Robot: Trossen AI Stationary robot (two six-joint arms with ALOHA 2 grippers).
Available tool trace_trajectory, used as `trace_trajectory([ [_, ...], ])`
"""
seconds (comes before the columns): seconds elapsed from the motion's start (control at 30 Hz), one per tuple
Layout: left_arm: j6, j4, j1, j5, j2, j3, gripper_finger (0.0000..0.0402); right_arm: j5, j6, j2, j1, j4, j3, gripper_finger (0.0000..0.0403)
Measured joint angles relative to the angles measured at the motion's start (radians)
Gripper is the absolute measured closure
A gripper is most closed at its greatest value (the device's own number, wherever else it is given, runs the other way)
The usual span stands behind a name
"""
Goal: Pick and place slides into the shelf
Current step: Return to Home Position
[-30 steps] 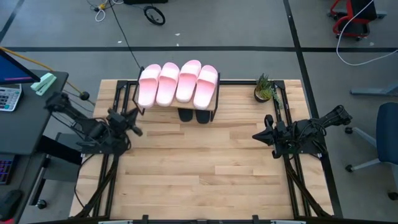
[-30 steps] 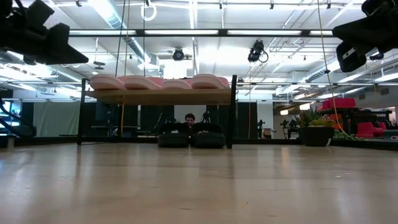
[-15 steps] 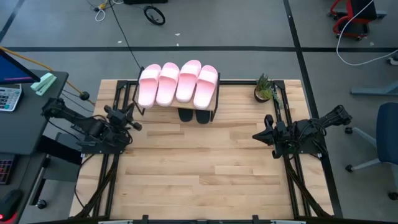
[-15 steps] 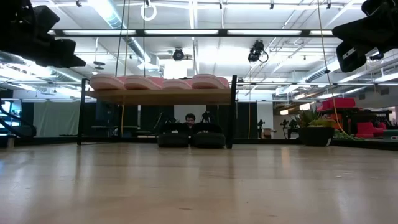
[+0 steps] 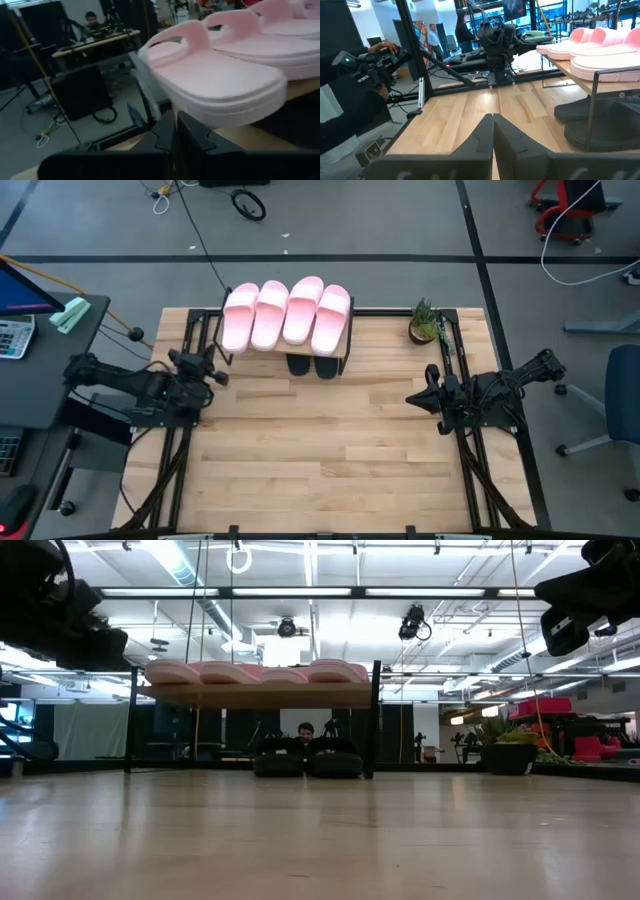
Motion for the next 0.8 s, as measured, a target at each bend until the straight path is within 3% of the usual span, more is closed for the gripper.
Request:
trace_trajectory([
  [0.17,0.223,0.144,0.006,0.133,0.000,0.000,0.0377,0.000,0.000,0.000,0.000,0.000,0.000,0.0393],
  [0.37,0.590,0.386,0.034,0.418,0.000,0.000,0.0367,0.000,0.000,0.000,0.000,0.000,0.000,0.0393],
  [0.53,0.761,0.553,0.078,0.641,0.000,0.001,0.0363,0.000,0.000,0.000,0.000,0.000,0.000,0.0393],
  [0.63,0.847,0.631,0.111,0.849,0.000,0.001,0.0366,0.000,0.000,0.000,0.000,0.000,0.000,0.0393],
  [0.8,1.006,0.727,0.171,1.284,-0.006,-0.032,0.0375,0.000,0.000,0.000,0.000,0.000,0.000,0.0393],
])
